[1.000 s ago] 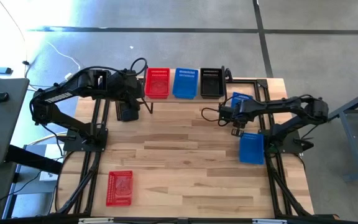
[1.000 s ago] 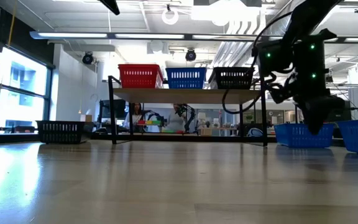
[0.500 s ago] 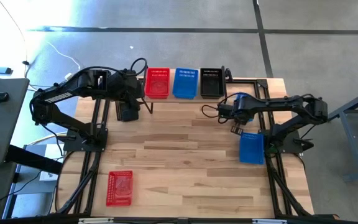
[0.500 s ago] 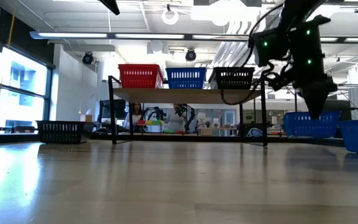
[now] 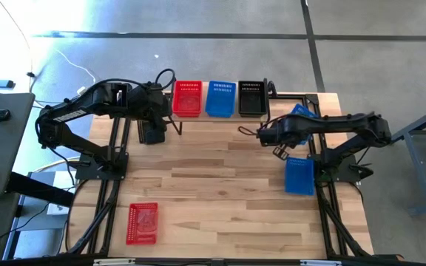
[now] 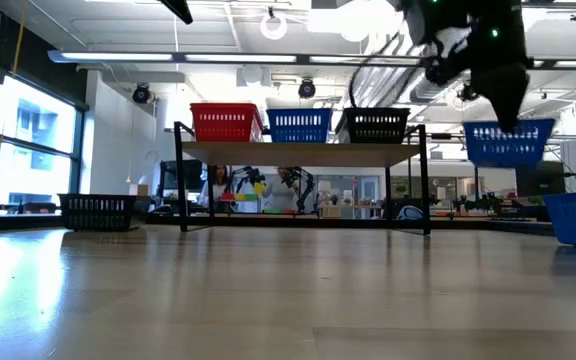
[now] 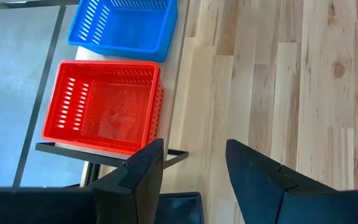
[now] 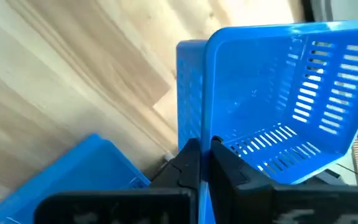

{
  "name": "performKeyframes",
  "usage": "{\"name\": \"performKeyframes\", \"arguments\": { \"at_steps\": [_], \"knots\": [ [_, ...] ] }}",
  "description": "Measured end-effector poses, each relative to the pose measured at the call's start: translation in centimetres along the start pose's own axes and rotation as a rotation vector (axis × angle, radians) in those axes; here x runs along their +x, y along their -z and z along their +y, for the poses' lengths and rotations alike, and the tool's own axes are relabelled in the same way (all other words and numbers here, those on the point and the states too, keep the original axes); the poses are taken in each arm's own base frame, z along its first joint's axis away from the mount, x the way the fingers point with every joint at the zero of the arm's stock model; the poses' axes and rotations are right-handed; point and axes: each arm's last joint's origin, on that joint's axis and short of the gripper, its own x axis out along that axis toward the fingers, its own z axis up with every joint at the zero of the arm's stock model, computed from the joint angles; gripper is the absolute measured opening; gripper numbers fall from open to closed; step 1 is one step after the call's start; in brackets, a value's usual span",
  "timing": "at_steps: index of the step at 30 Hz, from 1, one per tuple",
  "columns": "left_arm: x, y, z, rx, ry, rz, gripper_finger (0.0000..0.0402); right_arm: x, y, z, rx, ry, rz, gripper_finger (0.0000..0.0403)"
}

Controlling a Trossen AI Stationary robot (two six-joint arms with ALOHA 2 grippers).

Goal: Stack baskets on shelf by color
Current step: Stack the top blue basket on top of the blue basket on the shelf

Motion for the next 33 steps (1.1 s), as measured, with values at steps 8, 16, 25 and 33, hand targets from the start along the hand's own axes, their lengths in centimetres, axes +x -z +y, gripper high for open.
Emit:
{"name": "performKeyframes", "arguments": {
  "at_steps": [8, 16, 25, 33],
  "knots": [
    [0.0, 0.0, 0.0, 0.0, 0.0, 0.0, 0.0165, -3.8, -1.3, -1.7, 0.112, -0.003, -0.189, 0.0],
    [0.0, 0.0, 0.0, 0.0, 0.0, 0.0, 0.0165, -6.5, -2.4, -4.5, 0.15, 0.039, -0.319, 0.0],
    [0.0, 0.0, 0.0, -0.047, 0.001, 0.0, 0.0165, -10.3, -3.5, -8.1, 0.166, 0.087, -0.513, 0.0],
    [0.0, 0.0, 0.0, -0.132, 0.001, 0.001, 0.0165, -13.6, -6.1, -9.5, 0.083, 0.13, -0.71, 0.0]
  ]
}}
